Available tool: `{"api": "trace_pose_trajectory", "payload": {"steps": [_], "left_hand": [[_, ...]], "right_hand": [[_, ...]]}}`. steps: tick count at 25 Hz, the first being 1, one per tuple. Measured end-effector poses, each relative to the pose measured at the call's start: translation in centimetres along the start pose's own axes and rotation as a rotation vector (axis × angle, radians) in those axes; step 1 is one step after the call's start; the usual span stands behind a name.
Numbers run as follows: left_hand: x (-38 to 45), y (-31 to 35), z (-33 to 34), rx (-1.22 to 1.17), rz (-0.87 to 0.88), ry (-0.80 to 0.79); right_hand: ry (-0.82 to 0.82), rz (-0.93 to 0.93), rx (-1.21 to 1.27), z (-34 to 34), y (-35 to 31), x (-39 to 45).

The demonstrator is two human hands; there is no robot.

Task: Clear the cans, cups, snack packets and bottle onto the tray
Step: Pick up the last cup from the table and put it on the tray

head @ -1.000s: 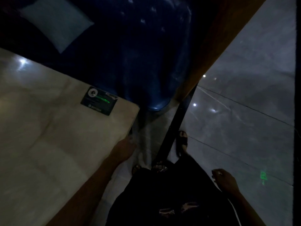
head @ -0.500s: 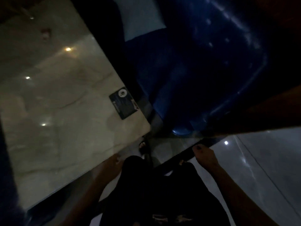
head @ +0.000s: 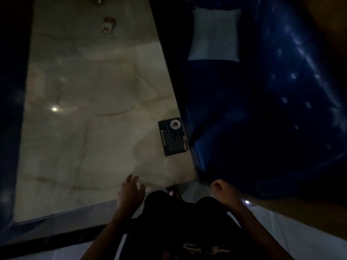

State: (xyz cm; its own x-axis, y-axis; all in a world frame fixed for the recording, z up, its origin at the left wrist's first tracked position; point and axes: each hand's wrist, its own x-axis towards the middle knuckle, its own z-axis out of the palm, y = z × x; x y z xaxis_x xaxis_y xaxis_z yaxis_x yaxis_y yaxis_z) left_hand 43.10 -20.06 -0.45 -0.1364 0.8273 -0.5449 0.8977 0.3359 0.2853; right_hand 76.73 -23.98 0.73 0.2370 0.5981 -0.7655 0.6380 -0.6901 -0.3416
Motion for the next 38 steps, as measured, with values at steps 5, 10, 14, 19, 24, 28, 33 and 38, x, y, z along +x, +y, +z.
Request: {"api": "trace_pose_trajectory", "payload": {"steps": [5, 10, 14, 19, 24, 28, 33, 38], "left_hand": [[1.9, 1.2, 1.6, 0.057, -0.089, -0.245], [2.5, 2.0, 3.1, -0.017, -0.188, -0.262], [2.5, 2.8, 4.0, -0.027, -0.256, -0.209], [2.3, 5.0, 4.7, -0.145, -0.429, -0.117], [1.5, 9.1, 5.3, -0.338, -0.571, -0.063], [0.5, 11.5, 6.4, -0.408, -0.622, -0.076], [-0.2, 12.4, 7.6, -0.431, -0.621, -0.021], [-0.3, 13.6, 8.4, -0.488, -0.669, 0.022]], "right_hand": [[-0.068, -0.169, -0.189, 1.1, -6.8, 2.4], [-0.152, -0.468, -0.497, 2.0, -14.5, 5.3], [-0.13, -0.722, -0.716, 1.6, -20.3, 9.0], [-0.277, -0.755, -1.091, 2.0, -24.7, 13.8], [-0.438, -0.766, -1.39, 1.3, -24.0, 15.9], [-0.468, -0.813, -1.387, 0.1, -24.3, 15.8], [-0.449, -0.902, -1.49, -1.4, -23.6, 15.9], [-0.544, -0.937, -1.549, -2.6, -26.5, 16.2]]}}
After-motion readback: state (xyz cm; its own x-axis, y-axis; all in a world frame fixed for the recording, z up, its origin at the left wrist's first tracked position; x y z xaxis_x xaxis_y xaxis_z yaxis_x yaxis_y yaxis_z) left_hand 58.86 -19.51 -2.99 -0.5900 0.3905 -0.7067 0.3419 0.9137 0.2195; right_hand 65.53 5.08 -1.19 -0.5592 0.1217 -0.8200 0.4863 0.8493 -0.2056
